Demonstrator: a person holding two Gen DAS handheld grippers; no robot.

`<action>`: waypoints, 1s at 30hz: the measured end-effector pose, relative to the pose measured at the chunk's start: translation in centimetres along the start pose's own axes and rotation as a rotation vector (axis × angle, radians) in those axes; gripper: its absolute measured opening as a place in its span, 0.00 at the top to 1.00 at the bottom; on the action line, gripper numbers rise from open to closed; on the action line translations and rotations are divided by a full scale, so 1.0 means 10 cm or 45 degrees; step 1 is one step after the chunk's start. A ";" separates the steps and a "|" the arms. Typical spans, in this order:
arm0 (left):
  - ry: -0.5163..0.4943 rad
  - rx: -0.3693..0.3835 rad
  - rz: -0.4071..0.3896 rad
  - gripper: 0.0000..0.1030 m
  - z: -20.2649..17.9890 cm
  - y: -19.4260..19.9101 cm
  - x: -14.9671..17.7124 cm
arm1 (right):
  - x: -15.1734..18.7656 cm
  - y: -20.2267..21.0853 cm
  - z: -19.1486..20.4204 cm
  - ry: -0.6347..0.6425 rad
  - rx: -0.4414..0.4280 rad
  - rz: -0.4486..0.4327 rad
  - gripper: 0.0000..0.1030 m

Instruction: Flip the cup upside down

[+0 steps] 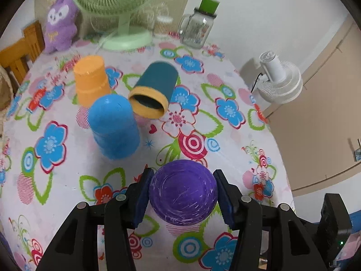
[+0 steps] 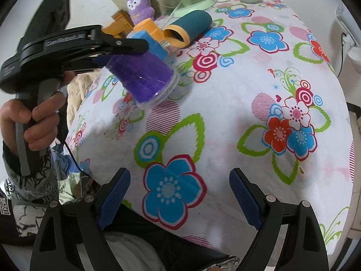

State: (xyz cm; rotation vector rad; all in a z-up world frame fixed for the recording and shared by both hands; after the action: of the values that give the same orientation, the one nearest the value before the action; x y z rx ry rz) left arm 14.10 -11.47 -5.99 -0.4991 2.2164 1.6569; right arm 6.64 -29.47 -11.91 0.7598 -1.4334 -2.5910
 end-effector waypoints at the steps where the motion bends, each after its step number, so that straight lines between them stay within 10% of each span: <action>1: -0.013 -0.006 -0.018 0.46 -0.03 0.04 0.02 | 0.01 0.00 0.01 0.002 0.001 0.000 0.12; 16: -0.105 -0.081 -0.076 0.45 -0.21 0.19 0.32 | 0.06 0.10 0.06 -0.003 0.014 -0.036 0.12; 20: -0.110 -0.098 -0.087 0.23 -0.23 0.21 0.34 | 0.05 0.12 0.06 -0.003 0.021 -0.047 0.12; 30: -0.086 -0.090 -0.099 0.20 -0.15 0.25 0.37 | 0.02 0.10 0.09 -0.002 0.030 -0.051 0.12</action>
State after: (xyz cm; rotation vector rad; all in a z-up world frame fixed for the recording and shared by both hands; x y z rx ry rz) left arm 9.59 -12.51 -5.13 -0.5328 2.0700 1.6915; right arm 5.89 -29.36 -10.77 0.7979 -1.4670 -2.6091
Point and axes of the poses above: each gripper's, at about its wrist camera, not at the fingertips, and y roughly against the way its jaws point, z to its left, x to its underside, the point moved 2 cm from there along -y, roughly the way its jaws point, and after that the axes turned 1 degree about x, right-handed, at the moved point
